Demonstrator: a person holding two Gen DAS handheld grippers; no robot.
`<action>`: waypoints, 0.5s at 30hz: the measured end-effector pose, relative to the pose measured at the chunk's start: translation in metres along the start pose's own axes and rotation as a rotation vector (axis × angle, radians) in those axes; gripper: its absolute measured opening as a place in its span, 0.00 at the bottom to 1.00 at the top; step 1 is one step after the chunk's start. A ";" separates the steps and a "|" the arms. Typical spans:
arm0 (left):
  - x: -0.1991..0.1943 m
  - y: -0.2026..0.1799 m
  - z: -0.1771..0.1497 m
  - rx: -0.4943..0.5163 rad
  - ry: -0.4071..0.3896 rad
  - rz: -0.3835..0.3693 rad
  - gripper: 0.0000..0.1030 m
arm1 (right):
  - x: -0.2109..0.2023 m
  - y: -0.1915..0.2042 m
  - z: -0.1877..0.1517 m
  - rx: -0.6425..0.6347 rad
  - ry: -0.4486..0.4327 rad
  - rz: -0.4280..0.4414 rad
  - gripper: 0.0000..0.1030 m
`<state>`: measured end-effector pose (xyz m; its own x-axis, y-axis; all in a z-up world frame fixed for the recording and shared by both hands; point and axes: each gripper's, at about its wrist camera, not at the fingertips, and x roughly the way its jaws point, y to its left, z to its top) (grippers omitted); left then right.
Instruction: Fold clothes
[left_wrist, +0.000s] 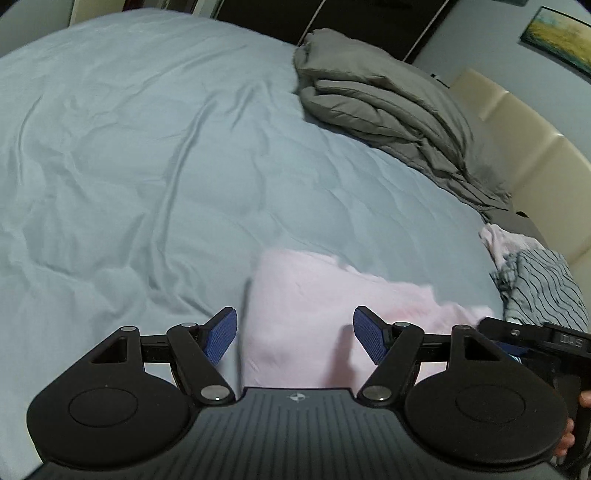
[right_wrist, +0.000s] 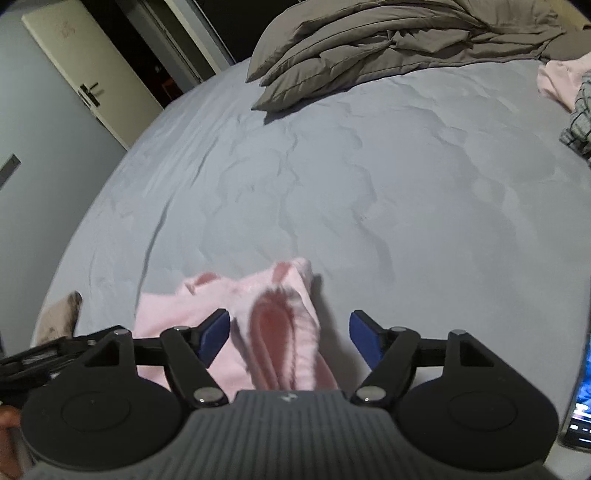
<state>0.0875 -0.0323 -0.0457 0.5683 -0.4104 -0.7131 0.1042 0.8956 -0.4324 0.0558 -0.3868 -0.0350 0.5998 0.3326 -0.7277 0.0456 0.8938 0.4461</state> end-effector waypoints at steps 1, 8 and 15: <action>0.005 0.004 0.003 -0.008 0.010 -0.004 0.67 | 0.003 0.002 0.002 0.000 0.001 0.007 0.72; 0.039 0.017 0.007 -0.060 0.065 -0.097 0.39 | 0.027 0.015 0.001 -0.053 0.078 -0.010 0.42; 0.033 0.027 0.011 -0.080 0.008 -0.126 0.05 | 0.018 0.027 0.014 -0.083 -0.013 0.004 0.22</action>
<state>0.1177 -0.0201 -0.0750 0.5479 -0.5207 -0.6547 0.1091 0.8204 -0.5613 0.0790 -0.3608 -0.0293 0.6103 0.3329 -0.7188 -0.0232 0.9145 0.4038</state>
